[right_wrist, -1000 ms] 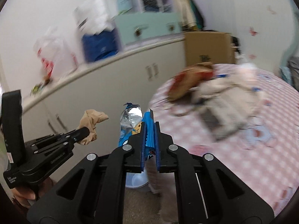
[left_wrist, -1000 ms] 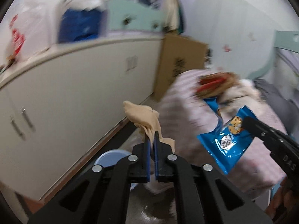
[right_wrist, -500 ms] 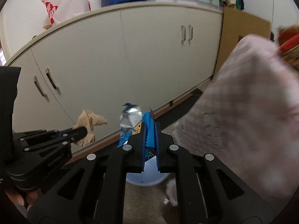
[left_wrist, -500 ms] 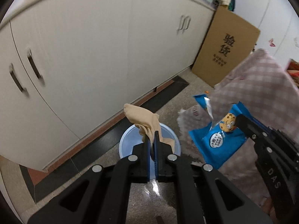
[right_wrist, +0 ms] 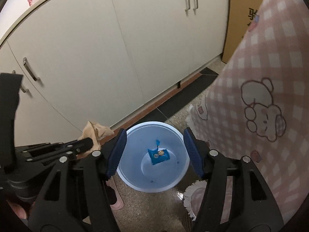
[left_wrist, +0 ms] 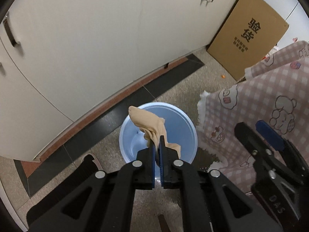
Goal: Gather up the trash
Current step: 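Carry both items over the blue bin and open both tools to drop them, then grasp the newspaper with the right tool while the left tool grasps a string loop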
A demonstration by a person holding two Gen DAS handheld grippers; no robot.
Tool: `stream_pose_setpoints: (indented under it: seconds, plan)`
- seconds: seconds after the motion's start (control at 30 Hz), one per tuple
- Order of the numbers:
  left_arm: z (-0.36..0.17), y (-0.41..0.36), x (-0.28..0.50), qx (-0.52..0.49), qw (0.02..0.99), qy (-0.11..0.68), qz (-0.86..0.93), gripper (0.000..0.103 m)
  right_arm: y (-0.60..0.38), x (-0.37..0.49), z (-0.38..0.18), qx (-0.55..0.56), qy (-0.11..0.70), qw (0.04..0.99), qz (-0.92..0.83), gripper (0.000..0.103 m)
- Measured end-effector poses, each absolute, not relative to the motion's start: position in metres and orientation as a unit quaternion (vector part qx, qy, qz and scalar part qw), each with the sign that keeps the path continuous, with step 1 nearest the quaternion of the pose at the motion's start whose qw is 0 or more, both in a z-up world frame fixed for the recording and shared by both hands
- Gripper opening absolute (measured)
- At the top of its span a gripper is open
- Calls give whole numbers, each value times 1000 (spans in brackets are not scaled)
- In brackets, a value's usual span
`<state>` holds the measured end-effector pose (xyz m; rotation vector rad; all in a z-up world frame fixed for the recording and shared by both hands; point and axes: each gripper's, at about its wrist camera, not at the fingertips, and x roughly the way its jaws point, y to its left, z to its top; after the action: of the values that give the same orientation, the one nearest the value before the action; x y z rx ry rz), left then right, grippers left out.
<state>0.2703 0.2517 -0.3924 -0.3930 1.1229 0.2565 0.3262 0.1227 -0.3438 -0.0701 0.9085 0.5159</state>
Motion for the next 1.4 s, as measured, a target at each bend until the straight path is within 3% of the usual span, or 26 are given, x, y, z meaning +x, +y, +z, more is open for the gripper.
stream_pose_setpoints:
  seconds: [0.37,0.4,0.43,0.5,0.9,1.4]
  plan:
    - [-376,237,284,-177,830,519,101,7,91,310,-317,-4,390,893,225,63]
    - [-374,237,284,-178,831,518,101,17,90,310,-314,0,387,894,224,63]
    - [-372,238,284,-178,831,517,105,40,88,310,-311,6,385,896,222,63]
    - [-366,242,281,-187,835,505,113,62,85,310,-307,18,385,896,223,63]
    - [-317,240,259,-183,852,477,114,64,72,292,-276,46,383,891,238,63]
    - [-179,195,180,-172,919,331,127,67,25,226,-167,108,287,910,281,65]
